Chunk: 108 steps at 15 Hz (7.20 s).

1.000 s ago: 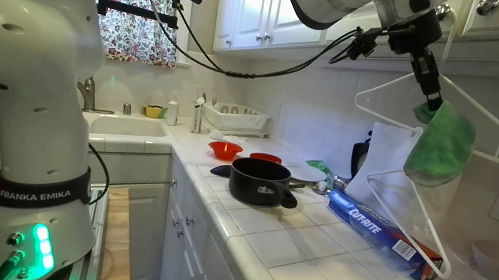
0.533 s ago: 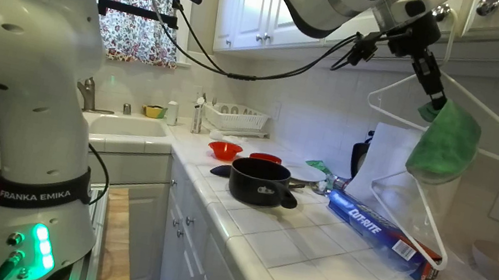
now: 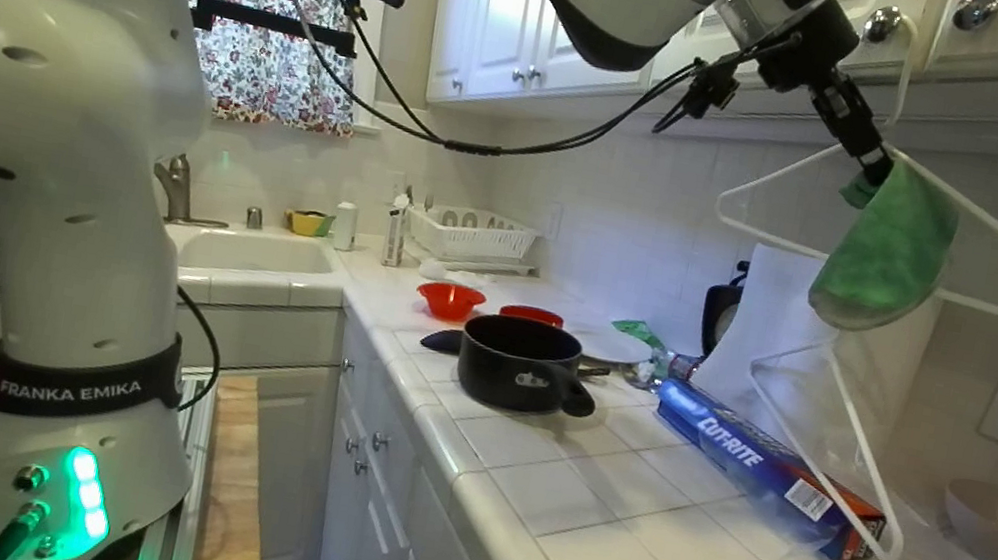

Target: Hang the green towel on the top hanger.

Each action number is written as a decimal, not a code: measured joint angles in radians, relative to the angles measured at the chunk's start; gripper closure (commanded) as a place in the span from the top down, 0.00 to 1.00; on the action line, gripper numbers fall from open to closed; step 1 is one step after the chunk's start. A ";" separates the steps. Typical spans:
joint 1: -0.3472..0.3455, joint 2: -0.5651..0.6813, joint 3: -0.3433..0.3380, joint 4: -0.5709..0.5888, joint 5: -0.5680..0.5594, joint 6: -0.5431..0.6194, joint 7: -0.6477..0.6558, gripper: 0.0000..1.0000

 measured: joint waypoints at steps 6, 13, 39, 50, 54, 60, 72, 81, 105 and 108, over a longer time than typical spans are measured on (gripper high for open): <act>-0.001 -0.002 0.001 0.000 -0.151 0.003 0.097 0.05; 0.003 0.056 0.002 0.002 -0.167 0.003 0.058 0.05; 0.010 0.097 0.001 0.019 -0.007 -0.008 -0.318 0.05; -0.004 0.087 -0.029 0.081 -0.425 -0.009 -0.252 0.06; -0.001 0.098 -0.028 0.082 -0.506 -0.018 -0.187 0.14; 0.000 0.136 -0.028 0.084 -0.506 -0.018 -0.169 0.62; 0.001 0.159 -0.017 0.083 -0.470 -0.002 -0.153 1.00; 0.001 0.114 0.010 -0.062 -0.104 0.107 -0.310 1.00; 0.241 -0.394 -0.147 -0.384 0.679 -0.278 -1.005 1.00; 0.194 -0.461 -0.129 -0.367 0.692 -0.446 -1.072 1.00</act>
